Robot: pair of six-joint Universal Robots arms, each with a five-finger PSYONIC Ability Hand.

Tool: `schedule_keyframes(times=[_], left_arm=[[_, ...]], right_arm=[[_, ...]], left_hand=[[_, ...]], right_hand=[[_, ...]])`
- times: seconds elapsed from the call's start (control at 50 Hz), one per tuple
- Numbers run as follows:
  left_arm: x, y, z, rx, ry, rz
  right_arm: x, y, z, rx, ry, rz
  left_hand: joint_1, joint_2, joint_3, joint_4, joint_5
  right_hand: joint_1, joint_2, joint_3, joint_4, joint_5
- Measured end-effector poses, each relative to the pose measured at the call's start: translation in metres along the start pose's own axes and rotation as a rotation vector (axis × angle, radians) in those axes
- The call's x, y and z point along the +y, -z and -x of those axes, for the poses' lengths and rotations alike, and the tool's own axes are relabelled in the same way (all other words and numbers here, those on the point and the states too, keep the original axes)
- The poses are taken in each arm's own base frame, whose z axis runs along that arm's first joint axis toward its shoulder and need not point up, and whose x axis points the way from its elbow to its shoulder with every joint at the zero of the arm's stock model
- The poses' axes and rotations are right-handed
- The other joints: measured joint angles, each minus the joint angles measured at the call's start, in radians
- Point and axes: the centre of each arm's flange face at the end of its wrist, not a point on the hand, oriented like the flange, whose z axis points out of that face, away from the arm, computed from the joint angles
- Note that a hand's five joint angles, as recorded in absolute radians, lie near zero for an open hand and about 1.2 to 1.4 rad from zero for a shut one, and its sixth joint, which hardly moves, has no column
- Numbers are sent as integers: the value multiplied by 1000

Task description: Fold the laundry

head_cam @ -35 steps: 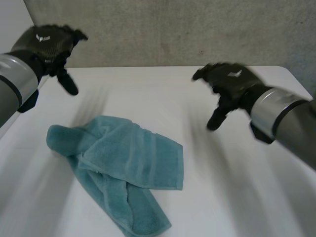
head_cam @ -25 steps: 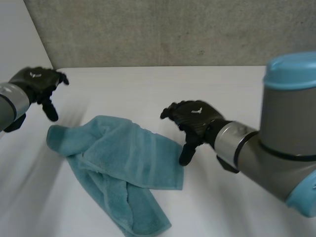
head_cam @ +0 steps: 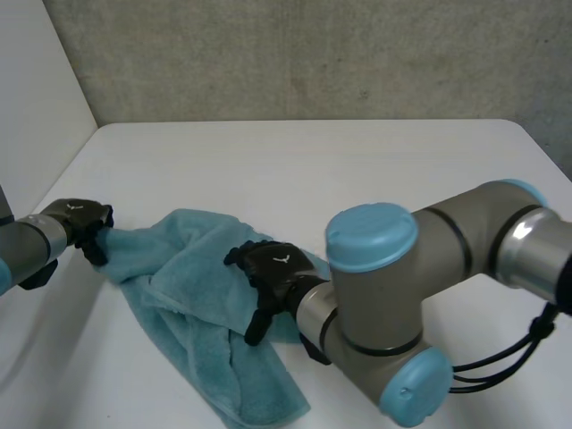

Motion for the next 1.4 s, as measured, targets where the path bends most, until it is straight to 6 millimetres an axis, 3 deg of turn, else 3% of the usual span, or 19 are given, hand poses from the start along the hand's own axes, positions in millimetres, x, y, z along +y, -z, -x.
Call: schedule_keyframes(times=[0.22, 0.3, 0.34, 0.38, 0.52, 0.56, 0.58, 0.6, 0.62, 0.7, 0.74, 0.84, 0.96, 1.16, 1.18, 1.26, 1.3, 1.32, 1.4], left_arm=[[-15, 13, 5, -34, 2, -59], [-24, 23, 6, -42, 2, -87], [-32, 31, 7, -48, 2, -116], [-38, 36, 7, -53, 3, -138], [-75, 56, 11, -86, 20, -281], [-106, 70, 17, -115, 55, -407], [-106, 70, 17, -115, 55, -407], [-125, 80, 23, -134, 84, -491], [-125, 80, 23, -134, 84, -491], [-160, 102, 35, -168, 147, -665], [-188, 126, 45, -192, 211, -833], [-206, 150, 46, -187, 270, -964], [-201, 163, 27, -129, 302, -980], [-127, 148, -30, 7, 306, -739], [-112, 146, -38, 22, 304, -693], [-93, 143, -47, 36, 292, -632], [-90, 143, -48, 37, 289, -624], [-85, 142, -51, 40, 283, -608], [-78, 143, -59, 59, 269, -583]], right_arm=[[14, -26, 16, 15, 14, -15], [10, -34, 15, 64, 26, -54], [2, -39, 11, 107, 36, -99], [-6, -40, 8, 132, 45, -129], [-53, -38, -6, 211, 111, -266], [-102, -24, -23, 275, 173, -383], [-102, -24, -23, 275, 173, -383], [-136, -10, -41, 336, 216, -462], [-136, -10, -41, 336, 216, -462], [-193, 26, -76, 464, 289, -601], [-233, 64, -100, 568, 341, -715], [-252, 97, -108, 620, 375, -778], [-239, 110, -109, 602, 395, -732], [-127, 108, -117, 464, 509, -253], [-90, 113, -111, 396, 571, -72], [-49, 129, -100, 278, 683, 193], [-45, 132, -99, 262, 700, 225], [-43, 136, -98, 245, 722, 262], [-56, 138, -100, 263, 725, 245]], left_hand=[[199, 289, 283, 283, 269], [199, 289, 283, 283, 269], [199, 290, 283, 283, 269], [199, 290, 283, 283, 269], [201, 297, 291, 292, 269], [206, 313, 307, 309, 269], [206, 313, 307, 309, 269], [206, 317, 311, 312, 269], [206, 317, 311, 312, 269], [206, 318, 312, 312, 269], [206, 318, 312, 312, 270], [206, 319, 312, 312, 289], [206, 319, 312, 312, 289], [211, 301, 307, 300, 289], [211, 295, 301, 295, 289], [211, 278, 280, 276, 286], [211, 275, 277, 274, 286], [211, 264, 266, 263, 286], [205, 239, 240, 237, 265]], right_hand=[[21, 33, 37, 27, 33], [411, 454, 452, 434, 421], [728, 896, 879, 861, 831], [755, 949, 946, 931, 896], [755, 955, 963, 953, 913], [755, 955, 963, 953, 918], [755, 955, 963, 953, 918], [755, 955, 964, 953, 918], [755, 955, 964, 953, 918], [755, 955, 966, 954, 918], [755, 955, 966, 956, 918], [755, 955, 967, 956, 923], [755, 955, 968, 956, 923], [755, 955, 968, 956, 926], [755, 955, 968, 956, 926], [738, 913, 930, 916, 897], [738, 913, 930, 916, 897], [427, 593, 608, 591, 597], [131, 170, 189, 169, 175]])
